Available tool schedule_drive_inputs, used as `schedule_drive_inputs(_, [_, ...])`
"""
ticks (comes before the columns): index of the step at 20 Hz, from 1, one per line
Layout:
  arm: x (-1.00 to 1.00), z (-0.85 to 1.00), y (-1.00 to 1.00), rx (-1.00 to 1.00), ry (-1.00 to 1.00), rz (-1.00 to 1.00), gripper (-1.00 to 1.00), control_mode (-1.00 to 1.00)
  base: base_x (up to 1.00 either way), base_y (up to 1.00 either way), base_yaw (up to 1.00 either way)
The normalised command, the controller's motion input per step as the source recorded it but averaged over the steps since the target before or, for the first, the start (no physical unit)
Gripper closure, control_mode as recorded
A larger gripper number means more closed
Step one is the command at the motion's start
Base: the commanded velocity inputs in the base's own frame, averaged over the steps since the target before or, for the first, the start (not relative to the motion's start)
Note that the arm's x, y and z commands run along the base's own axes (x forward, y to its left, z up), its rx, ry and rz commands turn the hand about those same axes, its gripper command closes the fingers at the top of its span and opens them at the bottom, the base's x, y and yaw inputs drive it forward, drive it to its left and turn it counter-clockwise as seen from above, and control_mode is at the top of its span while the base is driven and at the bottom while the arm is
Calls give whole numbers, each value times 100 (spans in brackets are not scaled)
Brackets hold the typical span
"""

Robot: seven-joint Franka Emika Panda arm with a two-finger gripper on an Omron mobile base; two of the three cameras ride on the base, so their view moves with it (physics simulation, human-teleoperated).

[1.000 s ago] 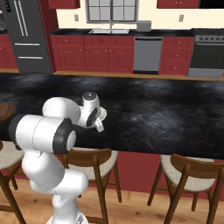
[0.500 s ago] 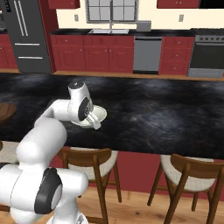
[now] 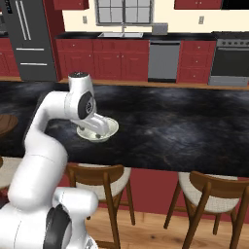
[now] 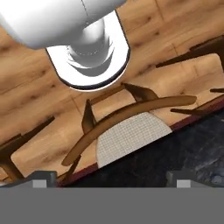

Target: Pick up the bowls from the cabinet and place each bowl in front of a stool on the dining counter.

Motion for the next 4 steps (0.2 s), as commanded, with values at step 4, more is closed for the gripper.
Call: schedule_drive_inputs(4, [-85, -1, 0, 0, -10, 39, -100, -100, 0, 0, 0])
